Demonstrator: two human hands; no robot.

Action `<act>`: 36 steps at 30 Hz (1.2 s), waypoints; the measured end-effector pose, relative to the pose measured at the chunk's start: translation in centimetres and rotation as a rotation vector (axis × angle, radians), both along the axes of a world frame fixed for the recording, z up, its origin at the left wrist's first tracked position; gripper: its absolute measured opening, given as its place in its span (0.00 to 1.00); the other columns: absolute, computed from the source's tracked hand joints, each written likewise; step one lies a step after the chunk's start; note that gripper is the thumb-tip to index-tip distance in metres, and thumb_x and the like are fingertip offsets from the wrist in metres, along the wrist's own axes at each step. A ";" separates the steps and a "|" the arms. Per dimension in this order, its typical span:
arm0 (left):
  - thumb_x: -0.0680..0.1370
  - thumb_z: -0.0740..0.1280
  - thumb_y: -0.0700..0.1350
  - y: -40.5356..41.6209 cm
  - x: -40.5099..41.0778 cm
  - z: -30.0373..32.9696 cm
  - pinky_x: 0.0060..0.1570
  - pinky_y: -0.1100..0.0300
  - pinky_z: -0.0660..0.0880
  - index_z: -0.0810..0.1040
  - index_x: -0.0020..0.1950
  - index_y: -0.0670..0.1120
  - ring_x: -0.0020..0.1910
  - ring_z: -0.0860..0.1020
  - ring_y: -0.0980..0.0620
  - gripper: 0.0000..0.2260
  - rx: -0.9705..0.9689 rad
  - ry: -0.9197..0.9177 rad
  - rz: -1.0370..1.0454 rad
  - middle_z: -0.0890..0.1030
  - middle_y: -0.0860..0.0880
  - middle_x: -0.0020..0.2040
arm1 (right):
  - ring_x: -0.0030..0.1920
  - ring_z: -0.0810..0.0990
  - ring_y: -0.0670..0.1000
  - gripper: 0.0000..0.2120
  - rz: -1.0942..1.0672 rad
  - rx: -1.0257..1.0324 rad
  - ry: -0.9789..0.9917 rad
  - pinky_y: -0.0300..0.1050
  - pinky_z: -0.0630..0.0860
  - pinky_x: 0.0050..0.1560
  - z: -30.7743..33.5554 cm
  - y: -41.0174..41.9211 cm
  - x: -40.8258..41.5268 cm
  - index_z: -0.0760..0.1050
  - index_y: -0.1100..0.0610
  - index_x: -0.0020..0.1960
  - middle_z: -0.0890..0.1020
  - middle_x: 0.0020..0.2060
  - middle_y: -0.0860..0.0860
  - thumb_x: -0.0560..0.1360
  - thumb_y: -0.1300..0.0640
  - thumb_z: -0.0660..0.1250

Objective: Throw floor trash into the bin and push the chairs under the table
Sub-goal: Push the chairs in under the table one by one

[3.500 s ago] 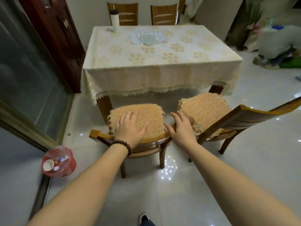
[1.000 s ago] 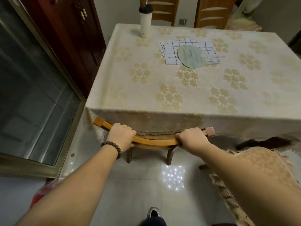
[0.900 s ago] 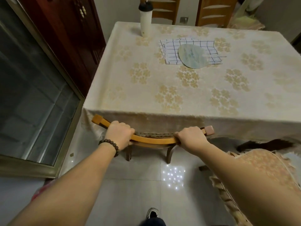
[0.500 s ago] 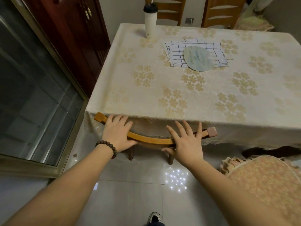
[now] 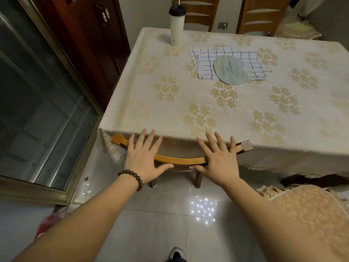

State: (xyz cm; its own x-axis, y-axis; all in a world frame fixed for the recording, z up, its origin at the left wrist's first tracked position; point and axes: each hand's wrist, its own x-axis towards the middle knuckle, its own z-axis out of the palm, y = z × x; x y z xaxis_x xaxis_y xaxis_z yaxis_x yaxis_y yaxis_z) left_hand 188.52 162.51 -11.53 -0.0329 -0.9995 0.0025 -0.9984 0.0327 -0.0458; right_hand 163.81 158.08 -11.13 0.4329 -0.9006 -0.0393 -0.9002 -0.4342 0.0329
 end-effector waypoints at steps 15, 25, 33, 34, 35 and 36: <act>0.65 0.37 0.79 -2.3 2.2 0.1 0.72 0.44 0.42 0.52 0.76 0.57 0.76 0.49 0.47 0.45 0.083 -0.011 -0.092 0.54 0.50 0.77 | 0.71 0.62 0.55 0.41 -0.140 0.025 -0.026 0.67 0.34 0.70 0.8 2.1 1.7 0.68 0.46 0.68 0.73 0.66 0.52 0.70 0.24 0.35; 0.69 0.35 0.76 -5.0 1.9 0.0 0.70 0.39 0.40 0.53 0.76 0.57 0.76 0.49 0.45 0.41 -0.045 -0.046 0.124 0.55 0.49 0.77 | 0.76 0.37 0.56 0.33 -0.182 -0.096 -0.088 0.70 0.39 0.70 -0.5 -2.3 1.2 0.42 0.41 0.76 0.43 0.77 0.50 0.75 0.29 0.40; 0.73 0.43 0.68 -5.1 -0.9 -0.8 0.71 0.39 0.44 0.66 0.72 0.52 0.75 0.54 0.44 0.34 -0.112 -0.041 0.175 0.64 0.47 0.74 | 0.76 0.40 0.54 0.31 -0.208 -0.092 -0.051 0.67 0.35 0.70 -0.6 -3.8 -0.4 0.43 0.41 0.76 0.45 0.77 0.53 0.75 0.32 0.36; 0.73 0.44 0.67 -5.1 -0.6 -0.8 0.71 0.39 0.45 0.67 0.72 0.52 0.75 0.55 0.44 0.34 -0.119 -0.040 0.172 0.65 0.47 0.73 | 0.76 0.40 0.54 0.31 -0.213 -0.091 -0.059 0.67 0.33 0.70 -0.6 -3.7 -0.2 0.43 0.42 0.76 0.45 0.77 0.53 0.75 0.32 0.36; 0.73 0.45 0.67 -5.1 -0.5 -0.9 0.71 0.39 0.46 0.67 0.71 0.52 0.75 0.56 0.44 0.33 -0.119 -0.039 0.172 0.66 0.47 0.73 | 0.76 0.41 0.54 0.31 -0.218 -0.085 -0.065 0.67 0.32 0.70 -0.6 -3.7 -0.2 0.44 0.42 0.76 0.46 0.77 0.53 0.75 0.32 0.37; 0.73 0.45 0.67 -5.1 -0.5 -0.9 0.71 0.39 0.45 0.68 0.71 0.52 0.75 0.56 0.45 0.33 -0.112 -0.045 0.176 0.67 0.47 0.73 | 0.76 0.41 0.54 0.32 -0.224 -0.075 -0.069 0.66 0.32 0.70 -0.6 -3.7 -0.3 0.45 0.42 0.76 0.46 0.77 0.53 0.75 0.32 0.36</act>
State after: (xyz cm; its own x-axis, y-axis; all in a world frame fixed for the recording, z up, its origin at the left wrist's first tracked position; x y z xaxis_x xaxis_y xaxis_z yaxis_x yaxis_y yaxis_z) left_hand 187.99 157.41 -12.45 0.1400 -0.9833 0.1165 -0.9851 -0.1502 -0.0840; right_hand 163.55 154.33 -11.71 0.2216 -0.9736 0.0540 -0.9749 -0.2223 -0.0072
